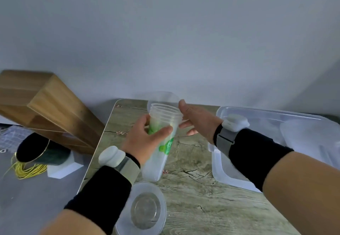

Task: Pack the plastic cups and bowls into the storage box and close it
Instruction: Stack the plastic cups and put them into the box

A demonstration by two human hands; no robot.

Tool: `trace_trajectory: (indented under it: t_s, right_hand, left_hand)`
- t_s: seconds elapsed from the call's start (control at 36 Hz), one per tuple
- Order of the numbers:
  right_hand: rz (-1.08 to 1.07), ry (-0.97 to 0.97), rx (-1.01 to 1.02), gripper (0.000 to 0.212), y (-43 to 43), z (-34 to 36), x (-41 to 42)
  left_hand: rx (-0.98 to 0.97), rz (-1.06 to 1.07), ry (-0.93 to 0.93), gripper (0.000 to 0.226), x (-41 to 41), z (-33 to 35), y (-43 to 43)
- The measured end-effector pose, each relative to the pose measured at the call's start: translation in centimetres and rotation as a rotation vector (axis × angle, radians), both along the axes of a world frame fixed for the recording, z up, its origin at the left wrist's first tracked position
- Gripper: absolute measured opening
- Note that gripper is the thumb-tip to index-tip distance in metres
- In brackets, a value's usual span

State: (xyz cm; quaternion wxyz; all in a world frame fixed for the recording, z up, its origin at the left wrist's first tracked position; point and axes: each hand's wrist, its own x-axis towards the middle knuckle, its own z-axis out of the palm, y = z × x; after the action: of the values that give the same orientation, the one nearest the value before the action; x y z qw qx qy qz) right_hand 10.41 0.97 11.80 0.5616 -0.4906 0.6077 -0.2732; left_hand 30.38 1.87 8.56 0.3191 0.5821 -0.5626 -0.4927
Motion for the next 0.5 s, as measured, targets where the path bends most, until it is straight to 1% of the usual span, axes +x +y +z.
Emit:
trace_trajectory:
  t_s: [0.06, 0.11, 0.14, 0.17, 0.22, 0.25, 0.31, 0.33, 0.36, 0.44, 0.5]
  right_hand:
    - [-0.022, -0.038, -0.004, 0.083, 0.7, -0.3, -2.0]
    - [-0.004, -0.037, -0.023, 0.092, 1.6, -0.7, -4.1]
    - [-0.005, -0.04, -0.026, 0.091, 2.0, -1.0, -5.1]
    - [-0.013, -0.058, -0.036, 0.086, 2.3, -1.4, -5.9]
    - [-0.052, -0.148, -0.038, 0.065, 2.9, -1.9, -7.7]
    - [-0.075, -0.191, -0.042, 0.059, 3.2, -2.1, -8.5]
    - [-0.086, -0.231, -0.068, 0.061, 3.5, -2.2, -9.4]
    - [-0.122, -0.244, -0.074, 0.061, 4.0, -2.5, -11.2]
    - [-0.139, -0.245, -0.074, 0.062, 4.0, -2.5, -11.4]
    - [-0.259, -0.236, -0.033, 0.072, 4.7, -3.8, -14.7]
    - [-0.307, -0.201, -0.02, 0.079, 4.8, -4.8, -16.0]
  left_hand:
    - [-0.002, 0.009, 0.06, 0.066, -1.9, 0.8, -0.3]
    - [0.025, -0.005, 0.107, 0.059, -4.0, 1.2, -0.6]
    - [0.039, -0.012, 0.135, 0.056, -5.1, 1.1, -0.7]
    - [0.05, -0.018, 0.157, 0.056, -6.1, 1.2, -0.8]
    - [0.053, -0.049, 0.16, 0.063, -8.5, 1.3, -1.0]
    - [0.041, -0.07, 0.145, 0.068, -9.6, 1.2, -1.1]
    - [0.017, -0.111, 0.12, 0.073, -11.1, 1.3, -1.3]
    - [0.012, -0.15, 0.093, 0.071, -13.1, 1.0, -1.4]
    - [-0.002, -0.161, 0.065, 0.064, -13.4, 1.3, -1.5]
    - [-0.029, -0.25, 0.008, 0.029, -17.1, 0.6, -1.7]
    - [-0.052, -0.289, -0.064, 0.021, -18.6, -0.2, -1.9]
